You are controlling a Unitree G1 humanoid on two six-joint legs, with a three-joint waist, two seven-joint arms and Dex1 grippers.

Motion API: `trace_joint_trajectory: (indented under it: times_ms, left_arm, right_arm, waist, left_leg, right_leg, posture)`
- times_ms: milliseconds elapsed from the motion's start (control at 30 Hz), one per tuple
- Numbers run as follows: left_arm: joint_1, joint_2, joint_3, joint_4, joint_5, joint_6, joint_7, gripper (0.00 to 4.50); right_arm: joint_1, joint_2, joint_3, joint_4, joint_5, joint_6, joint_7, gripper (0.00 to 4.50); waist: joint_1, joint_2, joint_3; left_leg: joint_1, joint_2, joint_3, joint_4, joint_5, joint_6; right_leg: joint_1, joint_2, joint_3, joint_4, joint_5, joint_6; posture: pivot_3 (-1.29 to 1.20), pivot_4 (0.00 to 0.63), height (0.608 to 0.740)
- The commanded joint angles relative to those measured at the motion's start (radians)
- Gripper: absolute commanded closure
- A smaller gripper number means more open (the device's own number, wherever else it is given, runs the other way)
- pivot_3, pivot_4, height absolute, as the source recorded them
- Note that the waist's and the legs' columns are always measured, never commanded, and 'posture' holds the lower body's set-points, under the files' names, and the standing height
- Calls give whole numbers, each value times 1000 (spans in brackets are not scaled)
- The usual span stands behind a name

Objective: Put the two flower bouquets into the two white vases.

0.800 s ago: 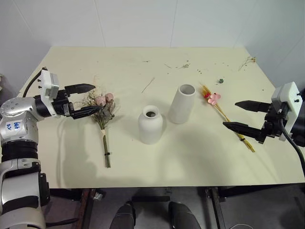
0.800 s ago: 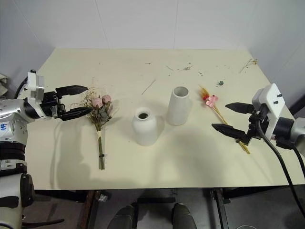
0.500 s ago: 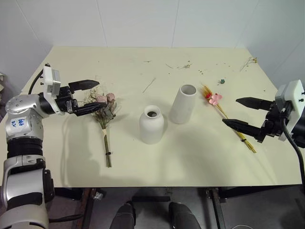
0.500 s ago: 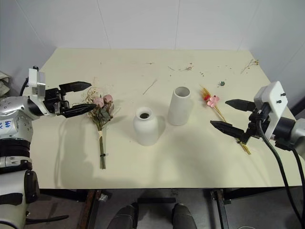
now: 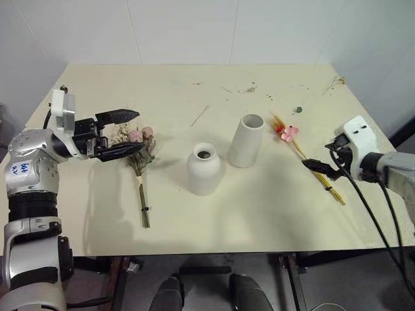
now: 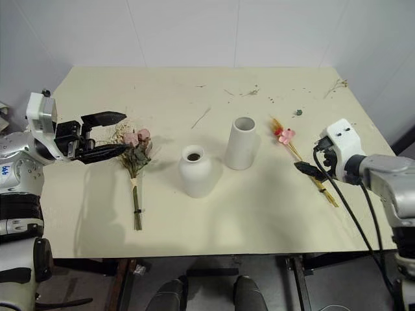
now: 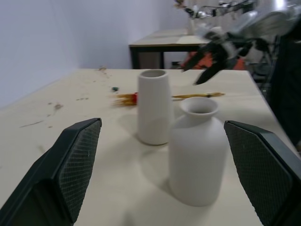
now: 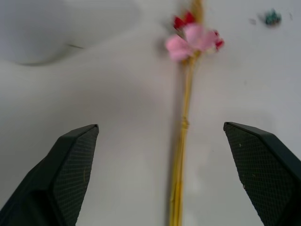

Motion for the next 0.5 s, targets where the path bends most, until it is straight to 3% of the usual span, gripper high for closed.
trace_joint_trajectory:
  times_ms: [33, 200, 500]
  left_arm:
    - [23, 31, 38, -82, -41, 32, 14, 41]
    - [7, 46, 65, -113, -77, 76, 44, 41]
    - [-77, 77, 9, -55, -43, 122, 21, 41]
  right_arm:
    - [-106, 48, 37, 188, -91, -43, -33, 0]
    - [-195, 108, 66, 385, -148, -96, 0, 0]
    - [-245, 161, 67, 531, -204, -145, 26, 0]
  waist:
    - [2, 0, 0]
    - [5, 0, 0]
    - [1, 0, 0]
  left_leg:
    - [0, 0, 0, -1, 0, 0]
    - [0, 0, 0, -4, 0, 0]
    - [0, 0, 0, -3, 0, 0]
  right_leg:
    - [-1, 0, 0, 0, 0, 0]
    - [-2, 0, 0, 0, 0, 1]
    - [-1, 1, 0, 2, -1, 2]
  posture:
    - [0, 150, 740]
    - [0, 150, 740]
    - [0, 150, 740]
